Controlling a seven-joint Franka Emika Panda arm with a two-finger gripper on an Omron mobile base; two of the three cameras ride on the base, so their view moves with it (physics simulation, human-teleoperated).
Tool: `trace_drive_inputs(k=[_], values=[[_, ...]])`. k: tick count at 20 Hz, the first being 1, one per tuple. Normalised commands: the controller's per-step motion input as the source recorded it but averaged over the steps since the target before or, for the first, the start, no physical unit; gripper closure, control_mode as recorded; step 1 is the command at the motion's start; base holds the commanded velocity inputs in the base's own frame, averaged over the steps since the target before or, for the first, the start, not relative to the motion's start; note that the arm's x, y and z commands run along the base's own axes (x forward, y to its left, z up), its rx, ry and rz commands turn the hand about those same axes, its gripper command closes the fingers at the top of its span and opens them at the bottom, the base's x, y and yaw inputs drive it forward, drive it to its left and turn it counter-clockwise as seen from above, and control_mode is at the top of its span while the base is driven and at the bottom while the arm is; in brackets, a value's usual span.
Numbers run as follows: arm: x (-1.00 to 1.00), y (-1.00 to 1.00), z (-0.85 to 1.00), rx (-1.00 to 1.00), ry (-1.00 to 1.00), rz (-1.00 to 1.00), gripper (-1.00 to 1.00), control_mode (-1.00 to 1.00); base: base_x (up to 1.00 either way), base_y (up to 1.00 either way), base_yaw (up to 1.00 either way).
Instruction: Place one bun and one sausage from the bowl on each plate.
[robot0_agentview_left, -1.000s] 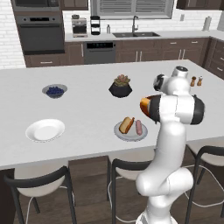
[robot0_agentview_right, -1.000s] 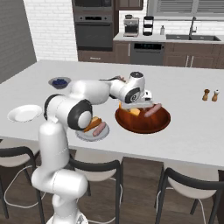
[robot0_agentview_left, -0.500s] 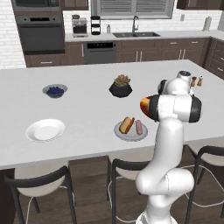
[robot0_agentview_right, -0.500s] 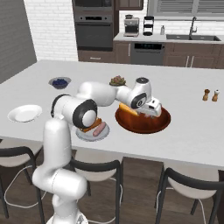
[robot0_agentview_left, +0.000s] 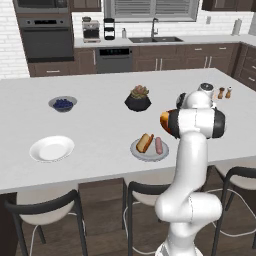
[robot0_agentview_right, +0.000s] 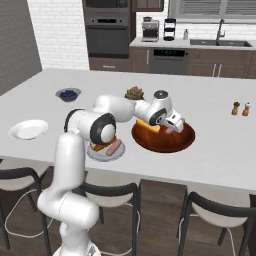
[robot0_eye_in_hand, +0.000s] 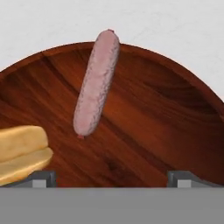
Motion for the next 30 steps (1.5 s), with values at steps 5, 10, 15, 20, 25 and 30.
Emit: trace_drive_inputs(k=[5,10,15,20,25,30], values=[[0.68,0.00,-0.01,0.00,0.05,-0.04,-1.00,-1.00,0.00,0.00,0.00],[0.53,0.00,-0.21,0.00,0.21,-0.02,-1.00,-1.00,0.00,0.00,0.00],[0.09,-0.07,-0.63,0.00,0.20,-0.03,-1.00,-1.00,0.00,0.00,0.00],[0.00,-0.21,-0.62,0.00,0.03,-0.04,1.00,-1.00,0.00,0.00,0.00],[-0.30,-0.03,-0.09,0.00,-0.07,0.00,1.00,-1.00,0.00,0.00,0.00],[-1.00,0.43,0.39,-0.01,-0.23,-0.01,1.00,-1.00,0.00,0.00,0.00]])
